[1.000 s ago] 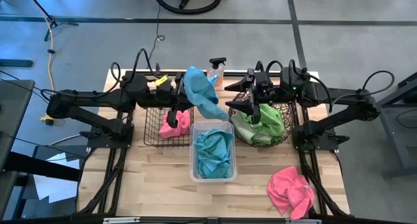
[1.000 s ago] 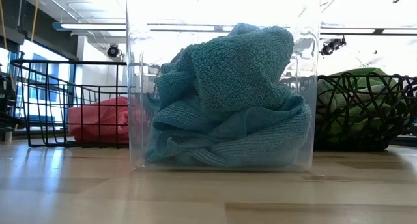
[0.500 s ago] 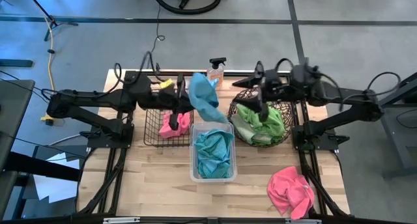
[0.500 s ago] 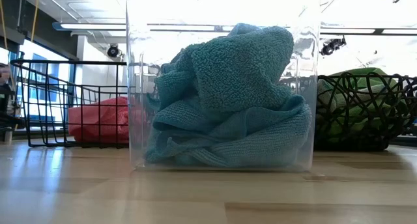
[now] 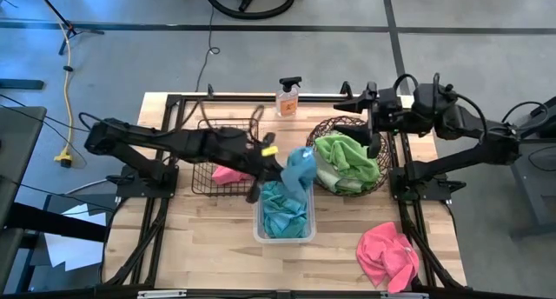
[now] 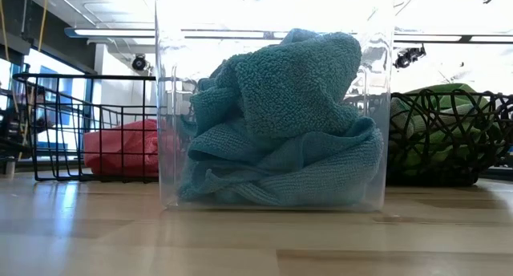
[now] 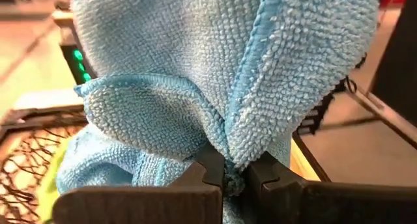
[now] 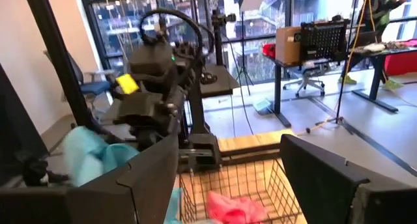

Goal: Sort microfiber towel by color & place in baskets

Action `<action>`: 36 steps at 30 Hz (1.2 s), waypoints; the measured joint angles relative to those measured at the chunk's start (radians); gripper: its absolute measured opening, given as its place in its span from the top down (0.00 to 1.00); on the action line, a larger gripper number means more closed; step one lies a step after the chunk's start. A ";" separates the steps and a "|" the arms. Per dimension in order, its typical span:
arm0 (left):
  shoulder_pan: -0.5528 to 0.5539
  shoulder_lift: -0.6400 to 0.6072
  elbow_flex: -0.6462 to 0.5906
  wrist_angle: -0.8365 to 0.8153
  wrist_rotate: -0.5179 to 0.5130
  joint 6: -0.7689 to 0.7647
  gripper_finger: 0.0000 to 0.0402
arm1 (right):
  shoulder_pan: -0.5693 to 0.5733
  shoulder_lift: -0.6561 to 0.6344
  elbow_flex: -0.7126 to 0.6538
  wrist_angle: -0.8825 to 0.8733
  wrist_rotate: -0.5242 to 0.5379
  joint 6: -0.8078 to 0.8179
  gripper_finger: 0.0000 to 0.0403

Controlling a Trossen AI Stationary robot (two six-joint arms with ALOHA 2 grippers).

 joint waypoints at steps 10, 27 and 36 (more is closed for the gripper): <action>-0.046 0.151 0.023 -0.130 0.009 -0.114 1.00 | 0.000 0.009 0.000 -0.099 0.014 -0.008 0.34; -0.069 0.259 -0.267 -0.105 0.055 -0.444 1.00 | 0.000 0.011 0.000 -0.135 0.014 0.003 0.34; -0.016 0.258 -0.230 -0.145 0.136 -0.424 1.00 | 0.000 0.011 0.000 -0.134 0.014 0.022 0.34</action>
